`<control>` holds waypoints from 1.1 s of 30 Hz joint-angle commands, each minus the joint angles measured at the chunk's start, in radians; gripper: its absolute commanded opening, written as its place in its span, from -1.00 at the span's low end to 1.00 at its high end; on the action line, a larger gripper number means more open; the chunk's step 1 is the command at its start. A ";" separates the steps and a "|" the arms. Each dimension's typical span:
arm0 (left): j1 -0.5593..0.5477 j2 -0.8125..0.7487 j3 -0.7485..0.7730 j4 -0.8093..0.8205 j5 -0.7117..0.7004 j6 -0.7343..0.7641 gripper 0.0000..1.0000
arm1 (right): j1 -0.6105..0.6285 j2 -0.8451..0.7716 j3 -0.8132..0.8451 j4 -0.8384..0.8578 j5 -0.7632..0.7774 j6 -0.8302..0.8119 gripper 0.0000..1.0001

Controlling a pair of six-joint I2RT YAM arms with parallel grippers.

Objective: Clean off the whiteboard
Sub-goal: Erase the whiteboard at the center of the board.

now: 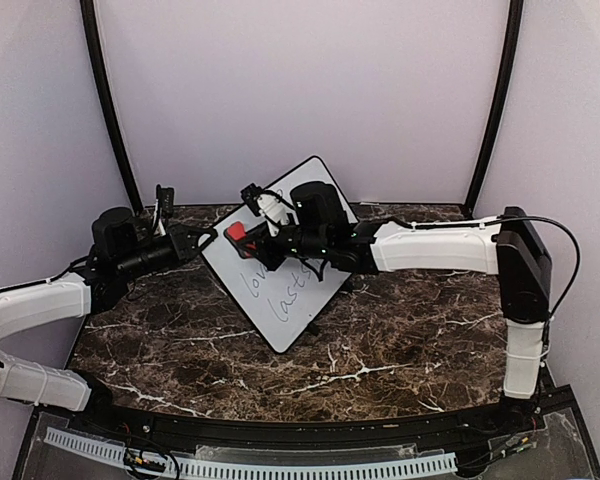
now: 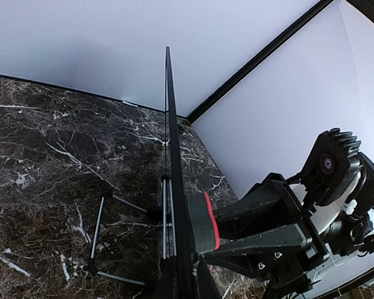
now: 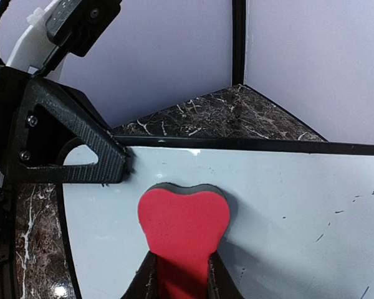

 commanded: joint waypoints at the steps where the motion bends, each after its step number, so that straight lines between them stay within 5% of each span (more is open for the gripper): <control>1: -0.030 -0.068 0.018 0.175 0.188 0.016 -1.00 | 0.017 -0.010 -0.072 -0.032 -0.024 0.008 -0.94; 33: -0.030 -0.065 0.017 0.158 0.165 0.015 -1.00 | 0.087 -0.150 -0.393 -0.050 0.125 0.027 -0.95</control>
